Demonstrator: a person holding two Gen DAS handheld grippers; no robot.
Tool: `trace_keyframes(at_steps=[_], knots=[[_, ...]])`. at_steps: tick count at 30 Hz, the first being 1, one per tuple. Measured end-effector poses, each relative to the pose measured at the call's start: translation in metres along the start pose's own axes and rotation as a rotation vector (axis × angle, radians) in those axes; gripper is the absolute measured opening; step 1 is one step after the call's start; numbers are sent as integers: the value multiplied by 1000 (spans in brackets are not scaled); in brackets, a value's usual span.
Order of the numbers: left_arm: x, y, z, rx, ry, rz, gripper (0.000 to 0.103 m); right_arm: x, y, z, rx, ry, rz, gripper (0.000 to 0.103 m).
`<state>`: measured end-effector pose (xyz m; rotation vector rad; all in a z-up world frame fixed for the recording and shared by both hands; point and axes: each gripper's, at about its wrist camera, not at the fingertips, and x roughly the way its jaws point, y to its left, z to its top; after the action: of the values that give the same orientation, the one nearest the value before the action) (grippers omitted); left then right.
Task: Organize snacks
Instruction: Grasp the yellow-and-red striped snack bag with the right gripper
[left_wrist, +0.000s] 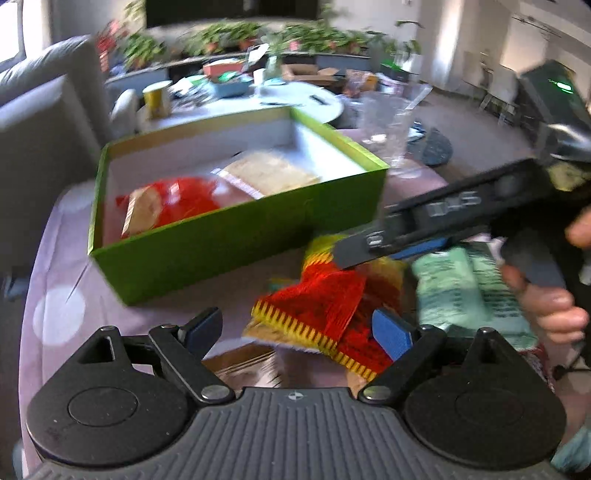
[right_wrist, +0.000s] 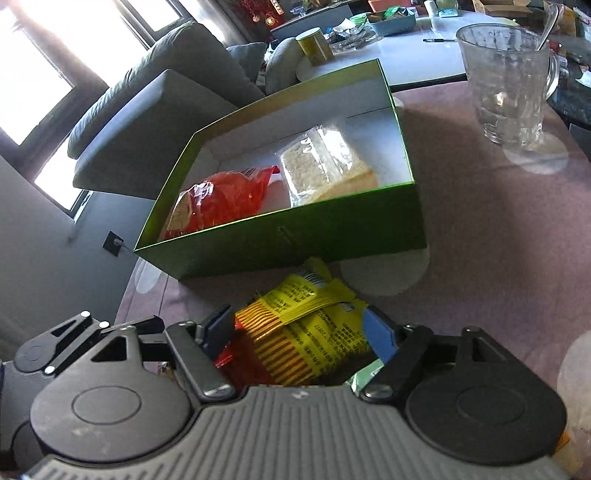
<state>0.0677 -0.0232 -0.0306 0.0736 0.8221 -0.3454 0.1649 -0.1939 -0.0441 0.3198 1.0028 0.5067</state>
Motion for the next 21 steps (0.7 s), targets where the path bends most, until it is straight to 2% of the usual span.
trace_keyframes(at_steps=[2, 8, 11, 14, 17, 21], knots=[[1, 8, -4, -24, 1, 36, 92, -1, 1, -2, 7, 1, 10, 70], [-5, 38, -15, -105, -11, 131, 90, -5, 19, -14, -25, 16, 29, 71], [-13, 53, -22, -147, -16, 163, 90, -8, 32, -22, -47, 23, 98, 71], [-25, 66, -27, -191, -36, 163, 90, -17, 39, -24, -72, -3, 148, 70], [-34, 70, -26, -219, -64, 139, 90, -20, 34, -16, -30, -41, 121, 70], [-35, 62, -17, -207, -89, 90, 90, -16, 19, -8, 35, -53, -15, 70]])
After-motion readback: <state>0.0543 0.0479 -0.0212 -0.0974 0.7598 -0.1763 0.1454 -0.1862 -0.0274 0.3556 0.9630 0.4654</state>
